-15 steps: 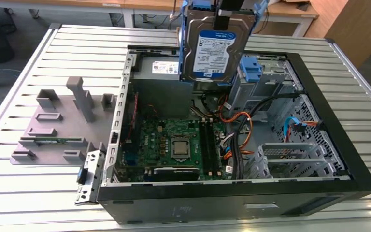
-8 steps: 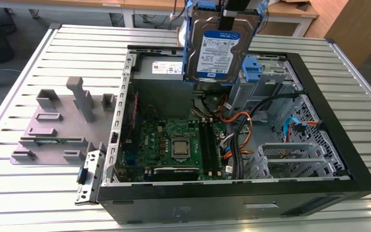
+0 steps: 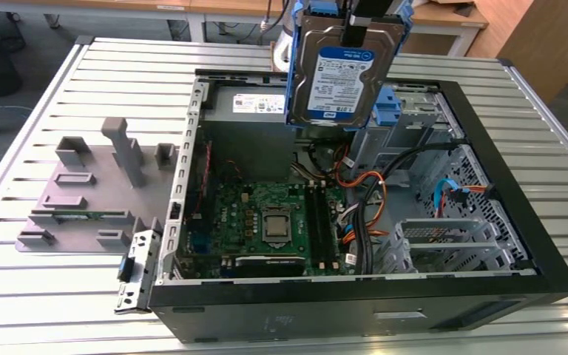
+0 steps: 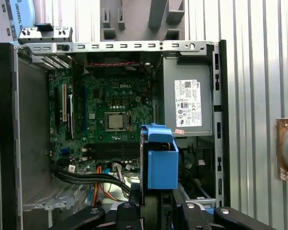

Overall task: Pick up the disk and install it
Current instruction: 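Pick up the disk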

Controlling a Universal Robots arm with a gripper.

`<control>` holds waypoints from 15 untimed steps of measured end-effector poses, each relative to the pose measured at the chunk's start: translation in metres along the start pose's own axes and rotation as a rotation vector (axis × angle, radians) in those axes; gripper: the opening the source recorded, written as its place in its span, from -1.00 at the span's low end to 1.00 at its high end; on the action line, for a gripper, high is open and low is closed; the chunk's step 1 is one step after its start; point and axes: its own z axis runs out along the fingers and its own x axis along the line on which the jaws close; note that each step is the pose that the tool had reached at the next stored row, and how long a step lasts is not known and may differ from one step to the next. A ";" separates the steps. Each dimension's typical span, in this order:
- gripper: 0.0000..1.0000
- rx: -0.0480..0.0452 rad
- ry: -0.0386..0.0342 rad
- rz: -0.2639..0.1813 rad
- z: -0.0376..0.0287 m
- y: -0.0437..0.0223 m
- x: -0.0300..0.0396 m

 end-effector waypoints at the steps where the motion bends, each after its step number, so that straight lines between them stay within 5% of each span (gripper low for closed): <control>1: -0.30 0.0000 -0.0001 0.000 0.0000 0.0000 0.0000; 15: -0.30 0.0000 0.0008 0.000 -0.0002 -0.0005 0.0051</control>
